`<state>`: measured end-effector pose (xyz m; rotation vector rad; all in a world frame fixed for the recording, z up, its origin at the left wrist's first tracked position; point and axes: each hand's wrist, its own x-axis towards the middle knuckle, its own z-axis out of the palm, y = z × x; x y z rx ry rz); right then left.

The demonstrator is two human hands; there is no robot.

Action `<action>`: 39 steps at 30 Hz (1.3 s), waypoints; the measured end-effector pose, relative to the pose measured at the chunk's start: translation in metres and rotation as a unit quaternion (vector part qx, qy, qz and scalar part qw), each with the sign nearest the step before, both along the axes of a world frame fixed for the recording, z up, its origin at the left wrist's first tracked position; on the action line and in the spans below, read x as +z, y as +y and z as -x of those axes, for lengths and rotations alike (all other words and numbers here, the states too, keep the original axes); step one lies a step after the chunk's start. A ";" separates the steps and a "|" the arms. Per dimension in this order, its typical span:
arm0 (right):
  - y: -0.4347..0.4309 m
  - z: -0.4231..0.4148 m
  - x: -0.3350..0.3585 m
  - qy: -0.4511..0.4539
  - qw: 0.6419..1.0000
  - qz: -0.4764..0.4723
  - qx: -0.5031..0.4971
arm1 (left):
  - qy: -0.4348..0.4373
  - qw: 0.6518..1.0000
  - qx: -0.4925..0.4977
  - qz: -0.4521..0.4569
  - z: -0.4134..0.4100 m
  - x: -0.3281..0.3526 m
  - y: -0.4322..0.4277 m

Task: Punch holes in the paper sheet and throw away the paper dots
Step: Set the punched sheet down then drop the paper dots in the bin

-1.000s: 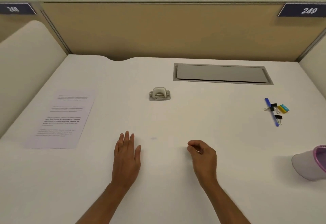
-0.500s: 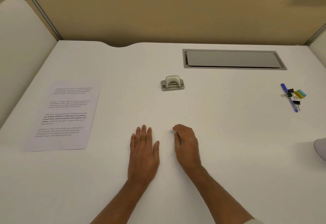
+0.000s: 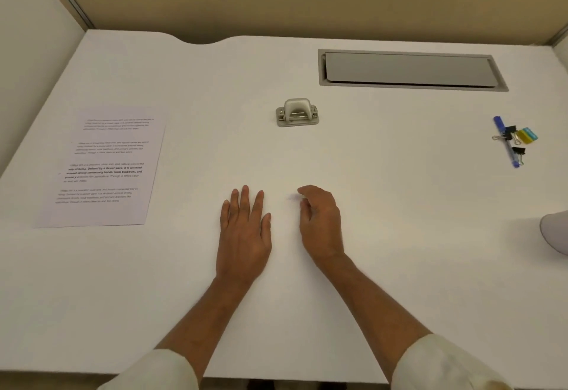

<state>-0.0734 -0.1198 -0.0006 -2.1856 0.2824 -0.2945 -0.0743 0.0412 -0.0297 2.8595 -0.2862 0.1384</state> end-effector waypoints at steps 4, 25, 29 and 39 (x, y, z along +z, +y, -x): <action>0.005 -0.009 0.001 -0.008 0.999 -0.011 0.043 | -0.008 1.000 -0.003 -0.007 0.000 -0.001 0.001; 0.017 -0.010 -0.006 -0.052 0.977 0.169 0.122 | -0.003 1.000 0.001 0.011 0.000 -0.003 0.000; 0.017 -0.015 -0.011 -0.054 0.968 0.208 0.128 | 0.001 1.000 0.001 0.007 0.000 -0.003 0.000; 0.012 -0.025 -0.017 -0.053 0.952 0.260 0.150 | -0.003 1.000 0.001 0.010 0.000 -0.003 0.000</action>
